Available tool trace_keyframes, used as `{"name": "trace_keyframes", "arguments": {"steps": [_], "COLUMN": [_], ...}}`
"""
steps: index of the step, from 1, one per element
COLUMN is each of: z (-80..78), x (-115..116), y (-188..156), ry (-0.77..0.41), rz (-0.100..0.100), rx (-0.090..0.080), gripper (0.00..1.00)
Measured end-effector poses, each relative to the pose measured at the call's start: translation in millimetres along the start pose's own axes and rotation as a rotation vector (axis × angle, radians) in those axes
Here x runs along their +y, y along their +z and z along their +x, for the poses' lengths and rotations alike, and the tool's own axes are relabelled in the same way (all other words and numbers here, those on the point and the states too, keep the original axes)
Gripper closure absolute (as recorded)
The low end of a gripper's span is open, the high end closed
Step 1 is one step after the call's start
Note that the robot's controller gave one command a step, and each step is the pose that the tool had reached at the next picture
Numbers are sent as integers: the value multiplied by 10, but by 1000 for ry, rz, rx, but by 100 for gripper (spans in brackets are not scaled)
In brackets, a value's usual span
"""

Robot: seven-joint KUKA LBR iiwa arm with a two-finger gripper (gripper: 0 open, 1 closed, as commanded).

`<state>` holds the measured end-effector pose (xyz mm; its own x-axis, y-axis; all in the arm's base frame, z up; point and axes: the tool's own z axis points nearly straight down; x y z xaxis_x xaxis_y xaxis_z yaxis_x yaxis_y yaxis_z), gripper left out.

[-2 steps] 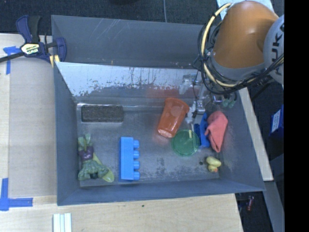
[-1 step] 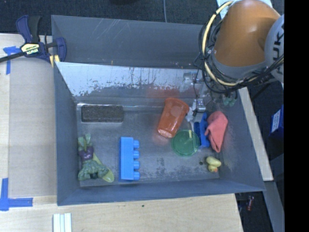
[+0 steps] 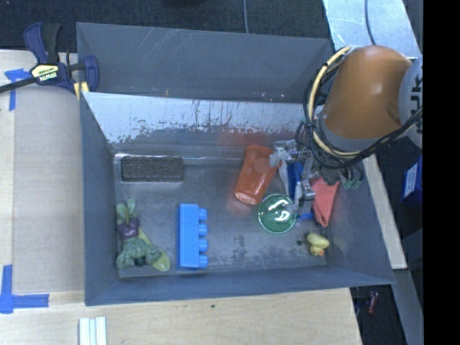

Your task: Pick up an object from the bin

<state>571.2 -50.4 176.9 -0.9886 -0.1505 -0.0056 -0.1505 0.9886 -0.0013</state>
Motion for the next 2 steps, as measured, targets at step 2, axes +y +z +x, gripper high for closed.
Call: {"name": "trace_keyframes", "arguments": {"steps": [2], "z": [453], "x": [-411], "y": [629], "ry": [-109], "rz": [0], "rx": [-1], "gripper": [0]}}
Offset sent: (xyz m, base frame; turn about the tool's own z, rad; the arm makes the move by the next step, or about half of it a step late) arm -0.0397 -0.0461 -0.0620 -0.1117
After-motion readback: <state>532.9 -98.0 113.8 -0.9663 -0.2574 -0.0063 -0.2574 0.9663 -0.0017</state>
